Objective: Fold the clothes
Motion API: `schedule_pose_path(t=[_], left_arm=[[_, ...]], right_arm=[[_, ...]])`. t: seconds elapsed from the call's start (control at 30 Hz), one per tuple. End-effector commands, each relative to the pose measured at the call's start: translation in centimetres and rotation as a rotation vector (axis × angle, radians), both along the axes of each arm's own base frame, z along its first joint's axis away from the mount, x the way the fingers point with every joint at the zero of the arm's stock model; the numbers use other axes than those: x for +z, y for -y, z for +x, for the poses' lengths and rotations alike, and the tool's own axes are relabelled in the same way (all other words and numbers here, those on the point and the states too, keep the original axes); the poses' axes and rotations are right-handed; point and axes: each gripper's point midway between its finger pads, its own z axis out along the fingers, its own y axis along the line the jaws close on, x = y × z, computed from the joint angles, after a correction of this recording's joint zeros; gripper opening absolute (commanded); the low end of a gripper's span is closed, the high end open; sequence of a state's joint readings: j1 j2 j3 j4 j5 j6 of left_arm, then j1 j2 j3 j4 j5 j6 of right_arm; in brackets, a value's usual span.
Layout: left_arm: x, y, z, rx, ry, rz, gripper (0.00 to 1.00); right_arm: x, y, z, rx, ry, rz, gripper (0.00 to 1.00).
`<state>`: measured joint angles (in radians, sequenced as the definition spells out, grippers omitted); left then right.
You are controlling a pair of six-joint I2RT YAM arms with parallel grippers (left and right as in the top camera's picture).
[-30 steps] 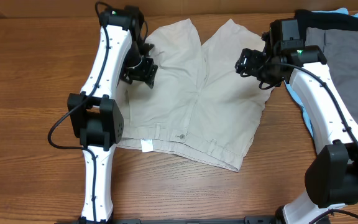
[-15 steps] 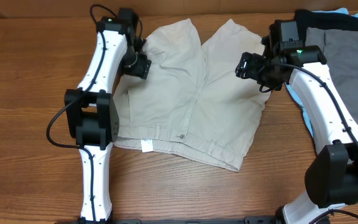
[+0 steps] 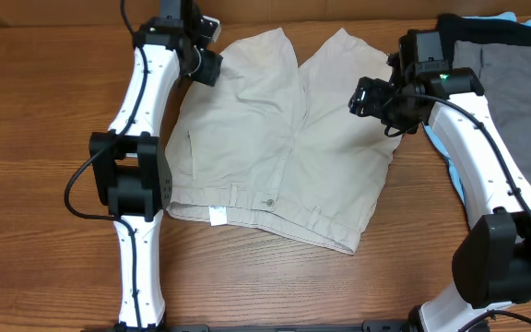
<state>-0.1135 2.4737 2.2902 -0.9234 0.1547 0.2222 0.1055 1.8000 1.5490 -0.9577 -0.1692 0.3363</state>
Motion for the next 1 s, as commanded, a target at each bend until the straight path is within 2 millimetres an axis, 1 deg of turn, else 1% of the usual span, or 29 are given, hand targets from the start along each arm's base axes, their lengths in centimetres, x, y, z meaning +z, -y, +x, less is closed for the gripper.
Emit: schedule_pose_path(t=[0.0, 0.07, 0.1, 0.13, 0.17, 0.2, 0.27, 0.33, 0.37, 0.43, 0.47, 0.5, 0.53, 0.6, 0.67, 0.73, 0.8, 0.83, 0.9, 0.93, 0.97], left_arm=[[-1.0, 1.7, -0.9, -0.062, -0.031, -0.04, 0.35], [-1.0, 1.8, -0.9, -0.065, -0.031, -0.043, 0.35], [-1.0, 1.8, -0.9, -0.067, -0.031, -0.042, 0.32], [-1.0, 1.8, -0.8, -0.067, -0.03, -0.042, 0.25], [-0.9, 1.8, -0.8, -0.067, -0.029, -0.042, 0.06], [-0.9, 1.8, -0.8, -0.066, -0.028, -0.042, 0.04], [-0.9, 1.3, -0.7, -0.031, -0.032, -0.041, 0.04], [-0.8, -0.3, -0.5, 0.071, -0.043, -0.024, 0.04], [-0.7, -1.6, -0.5, 0.136, -0.051, -0.011, 0.04], [-0.5, -4.9, -1.0, 0.273, -0.08, 0.025, 0.04], [-0.3, -6.5, -1.4, 0.331, -0.098, 0.042, 0.04], [-0.2, -8.8, -2.2, 0.397, -0.123, 0.066, 0.04], [0.0, -10.2, -2.7, 0.437, -0.14, 0.081, 0.04], [0.1, -14.5, -4.6, 0.543, -0.197, 0.122, 0.04], [0.0, -18.0, -6.5, 0.635, -0.254, 0.148, 0.04], [-0.3, -21.4, -8.9, 0.734, -0.323, 0.16, 0.04], [-0.4, -24.1, -10.9, 0.816, -0.38, 0.148, 0.04], [-0.5, -26.2, -12.5, 0.89, -0.42, 0.135, 0.04], [-0.6, -27.6, -13.8, 0.924, -0.457, 0.097, 0.05], [-0.6, -28.0, -14.3, 0.935, -0.473, 0.074, 0.07], [-0.7, -28.2, -14.6, 0.942, -0.485, 0.055, 0.14]], right_arm=[[0.0, 0.0, 0.1, -0.005, 0.004, 0.005, 0.9], [0.0, 0.0, 0.1, -0.004, 0.004, 0.006, 0.9], [0.0, 0.0, 0.0, -0.004, 0.003, 0.006, 0.9], [0.0, 0.0, 0.0, -0.004, 0.003, 0.006, 0.9], [0.0, 0.0, 0.0, -0.004, 0.003, 0.006, 0.9], [0.0, 0.0, 0.0, -0.004, 0.003, 0.006, 0.9], [0.0, 0.0, 0.0, -0.004, 0.002, 0.006, 0.9], [0.0, 0.0, 0.0, -0.004, 0.001, 0.005, 0.9], [0.0, 0.0, 0.0, -0.004, 0.001, 0.006, 0.9], [0.0, 0.0, 0.0, -0.004, 0.002, 0.006, 0.9], [0.0, 0.0, 0.0, -0.004, 0.002, 0.006, 0.9], [0.0, 0.0, 0.0, -0.004, 0.002, 0.006, 0.9], [0.0, 0.0, 0.1, -0.004, 0.004, 0.006, 0.89], [0.1, 0.0, 0.2, -0.004, 0.01, 0.007, 0.89], [0.2, -0.2, 0.3, -0.001, 0.017, 0.012, 0.89], [0.3, -0.5, 0.5, 0.008, 0.027, 0.019, 0.88], [0.3, -1.0, 0.5, 0.018, 0.031, 0.023, 0.86], [0.4, -1.6, 0.5, 0.032, 0.034, 0.028, 0.86], [0.4, -2.2, 0.3, 0.047, 0.034, 0.03, 0.86], [0.3, -2.6, 0.2, 0.056, 0.033, 0.031, 0.86], [0.2, -2.9, 0.1, 0.063, 0.03, 0.03, 0.86]])
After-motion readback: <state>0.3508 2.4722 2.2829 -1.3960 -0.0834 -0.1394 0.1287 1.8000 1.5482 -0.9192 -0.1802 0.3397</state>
